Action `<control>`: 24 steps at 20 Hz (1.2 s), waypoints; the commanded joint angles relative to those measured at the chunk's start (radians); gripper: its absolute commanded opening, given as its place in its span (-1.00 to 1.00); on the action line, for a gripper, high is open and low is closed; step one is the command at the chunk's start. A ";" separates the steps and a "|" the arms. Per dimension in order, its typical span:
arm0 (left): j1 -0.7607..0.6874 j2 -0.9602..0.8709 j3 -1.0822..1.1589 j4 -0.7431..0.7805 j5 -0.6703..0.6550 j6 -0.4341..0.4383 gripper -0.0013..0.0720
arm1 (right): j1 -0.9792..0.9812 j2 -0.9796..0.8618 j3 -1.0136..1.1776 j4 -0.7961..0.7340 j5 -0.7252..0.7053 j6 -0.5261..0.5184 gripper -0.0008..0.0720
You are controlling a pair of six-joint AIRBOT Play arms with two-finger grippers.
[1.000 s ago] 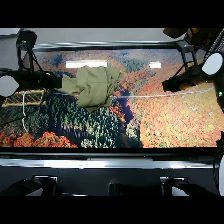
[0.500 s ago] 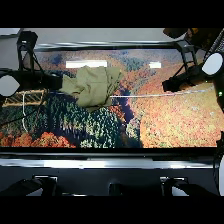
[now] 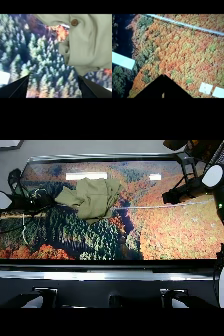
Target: Fold the clothes and pants, and hang the long-sleeved shirts on hangers.
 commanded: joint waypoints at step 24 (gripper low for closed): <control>0.093 -0.700 0.351 -0.544 0.227 0.110 1.00 | 0.001 0.000 0.000 0.002 -0.052 0.005 -0.84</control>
